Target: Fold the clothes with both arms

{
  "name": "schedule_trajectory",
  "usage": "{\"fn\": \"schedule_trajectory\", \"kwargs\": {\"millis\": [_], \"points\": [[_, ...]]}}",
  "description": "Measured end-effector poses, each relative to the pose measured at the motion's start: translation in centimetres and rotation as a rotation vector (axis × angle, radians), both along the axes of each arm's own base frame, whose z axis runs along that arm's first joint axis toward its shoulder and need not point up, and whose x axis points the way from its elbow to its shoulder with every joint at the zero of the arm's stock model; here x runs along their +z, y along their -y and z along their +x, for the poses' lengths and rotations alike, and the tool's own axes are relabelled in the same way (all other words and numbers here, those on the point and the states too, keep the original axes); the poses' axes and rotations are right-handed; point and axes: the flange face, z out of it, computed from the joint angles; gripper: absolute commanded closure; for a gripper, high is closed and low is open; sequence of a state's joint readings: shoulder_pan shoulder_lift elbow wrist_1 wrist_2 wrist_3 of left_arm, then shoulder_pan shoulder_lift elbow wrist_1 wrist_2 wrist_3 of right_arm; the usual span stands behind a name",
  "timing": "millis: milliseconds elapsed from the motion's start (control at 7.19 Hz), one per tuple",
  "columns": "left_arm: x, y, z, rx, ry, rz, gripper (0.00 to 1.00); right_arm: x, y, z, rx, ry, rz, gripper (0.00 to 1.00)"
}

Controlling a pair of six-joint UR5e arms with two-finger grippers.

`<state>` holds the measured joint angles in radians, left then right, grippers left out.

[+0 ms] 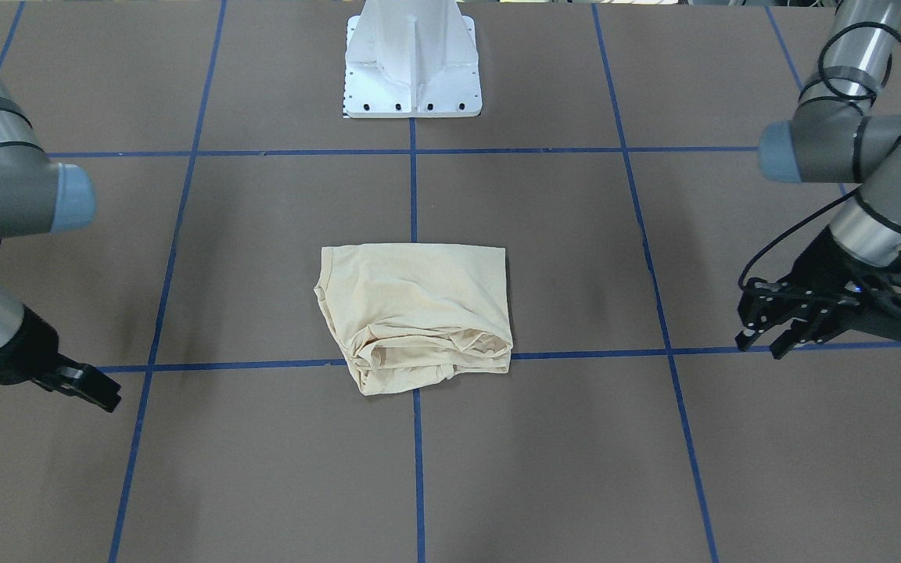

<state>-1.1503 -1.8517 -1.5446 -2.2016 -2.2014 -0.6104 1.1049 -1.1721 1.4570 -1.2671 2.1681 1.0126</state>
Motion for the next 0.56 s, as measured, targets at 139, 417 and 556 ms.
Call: {"fn": "schedule_trajectory", "kwargs": {"millis": [139, 417, 556], "points": [[4.1, -1.4, -5.6, 0.035, 0.061, 0.059, 0.45, 4.1, -2.0, 6.8, -0.066, -0.035, 0.047, 0.00], [12.0, -4.0, -16.8, 0.089, 0.178, 0.130, 0.00, 12.6, -7.5, 18.7, -0.176, -0.066, 0.108, 0.00], [14.8, -4.9, -20.9, 0.111, 0.212, 0.134, 0.00, 15.7, -10.1, 21.9, -0.211, -0.069, 0.124, 0.00]]}}
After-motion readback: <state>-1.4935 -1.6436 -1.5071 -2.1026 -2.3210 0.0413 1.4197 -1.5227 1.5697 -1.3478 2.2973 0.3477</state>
